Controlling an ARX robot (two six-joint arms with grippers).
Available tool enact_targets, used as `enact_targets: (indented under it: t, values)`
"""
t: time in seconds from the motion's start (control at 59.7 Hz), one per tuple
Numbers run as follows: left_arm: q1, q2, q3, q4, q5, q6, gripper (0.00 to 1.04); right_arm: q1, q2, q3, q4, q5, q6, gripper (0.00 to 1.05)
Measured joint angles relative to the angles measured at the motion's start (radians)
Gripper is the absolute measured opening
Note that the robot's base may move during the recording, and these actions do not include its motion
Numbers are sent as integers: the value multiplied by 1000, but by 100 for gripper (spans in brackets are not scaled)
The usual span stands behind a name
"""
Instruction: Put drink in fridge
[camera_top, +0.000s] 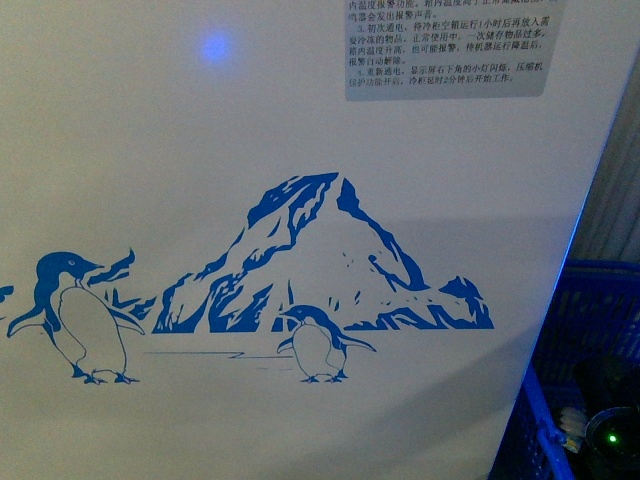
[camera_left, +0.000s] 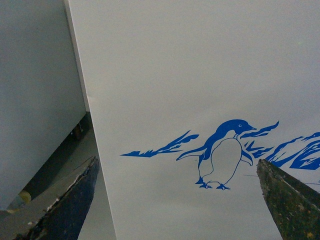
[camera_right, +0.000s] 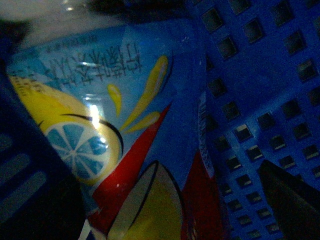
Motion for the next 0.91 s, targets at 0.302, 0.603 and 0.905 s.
enact_targets:
  t: [0.302, 0.603, 0.905]
  values:
    - [0, 0, 0, 0, 0, 0, 97, 6, 50, 66, -122, 35, -76, 82]
    - [0, 0, 0, 0, 0, 0, 97, -7, -12, -63, -69, 58, -168, 49]
    - [0, 0, 0, 0, 0, 0, 97, -29, -246, -306, 93, 114, -349, 45]
